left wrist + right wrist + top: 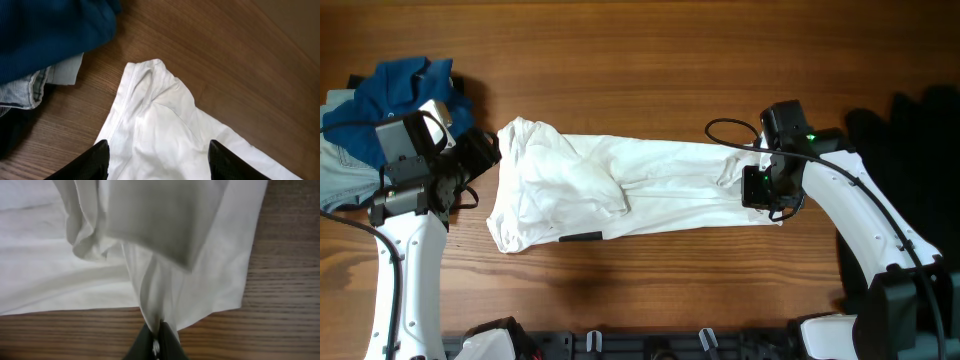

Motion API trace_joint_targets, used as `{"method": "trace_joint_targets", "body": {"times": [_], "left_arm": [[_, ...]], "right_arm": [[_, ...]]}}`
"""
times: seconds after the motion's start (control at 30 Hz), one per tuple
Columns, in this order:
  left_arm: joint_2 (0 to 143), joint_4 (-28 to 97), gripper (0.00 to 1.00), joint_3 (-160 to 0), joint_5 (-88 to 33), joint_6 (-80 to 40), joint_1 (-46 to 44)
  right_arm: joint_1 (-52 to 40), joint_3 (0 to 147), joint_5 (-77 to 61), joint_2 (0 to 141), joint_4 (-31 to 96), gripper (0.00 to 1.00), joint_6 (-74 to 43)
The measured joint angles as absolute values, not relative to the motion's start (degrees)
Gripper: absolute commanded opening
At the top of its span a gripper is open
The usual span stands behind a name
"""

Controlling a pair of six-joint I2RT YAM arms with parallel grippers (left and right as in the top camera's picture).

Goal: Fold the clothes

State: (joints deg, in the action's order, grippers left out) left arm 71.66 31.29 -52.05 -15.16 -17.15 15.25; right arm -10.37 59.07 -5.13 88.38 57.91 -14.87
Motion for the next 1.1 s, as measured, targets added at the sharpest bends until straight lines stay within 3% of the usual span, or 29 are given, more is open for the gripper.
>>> {"method": "trace_joint_targets", "body": {"times": [0.07, 0.13, 0.37, 0.43, 0.53, 0.67, 0.73, 0.87, 0.93, 1.1], "left_arm": [[71.7, 31.3, 0.63, -52.1, -15.2, -17.2, 15.2], [71.7, 31.3, 0.63, -52.1, -15.2, -17.1, 15.2], [71.7, 31.3, 0.64, -52.1, -15.2, -17.2, 15.2], [71.7, 31.3, 0.64, -52.1, -15.2, -17.1, 15.2], [71.7, 31.3, 0.64, -52.1, -15.2, -17.1, 15.2], [71.7, 31.3, 0.64, -52.1, -15.1, -17.2, 15.2], [71.7, 31.3, 0.64, -52.1, -15.1, -17.1, 15.2], [71.7, 31.3, 0.65, -52.1, -15.2, -17.2, 15.2], [71.7, 31.3, 0.65, -52.1, -15.2, -17.2, 15.2], [71.7, 31.3, 0.65, -52.1, -15.2, -17.1, 15.2]], "right_arm": [[-10.7, 59.1, -5.8, 88.4, 56.0, 0.17, -14.7], [-11.4, 59.1, -6.4, 88.4, 54.5, 0.42, -14.2], [-13.2, 59.1, -6.0, 88.4, 50.5, 0.43, -12.6], [-11.3, 59.1, -5.0, 88.4, 48.7, 0.62, -14.4], [-6.6, 59.1, -4.2, 88.4, 46.9, 0.77, -17.8], [-4.5, 59.1, -4.5, 88.6, 45.3, 0.85, -19.6], [-5.1, 59.1, -6.0, 90.0, 43.5, 0.76, -20.0], [-6.5, 59.1, -7.7, 95.5, 40.3, 0.13, -22.3], [-6.6, 59.0, -7.9, 96.9, 39.6, 0.04, -22.5], [-6.6, 59.5, -4.5, 95.1, 44.7, 0.04, -20.9]]}}
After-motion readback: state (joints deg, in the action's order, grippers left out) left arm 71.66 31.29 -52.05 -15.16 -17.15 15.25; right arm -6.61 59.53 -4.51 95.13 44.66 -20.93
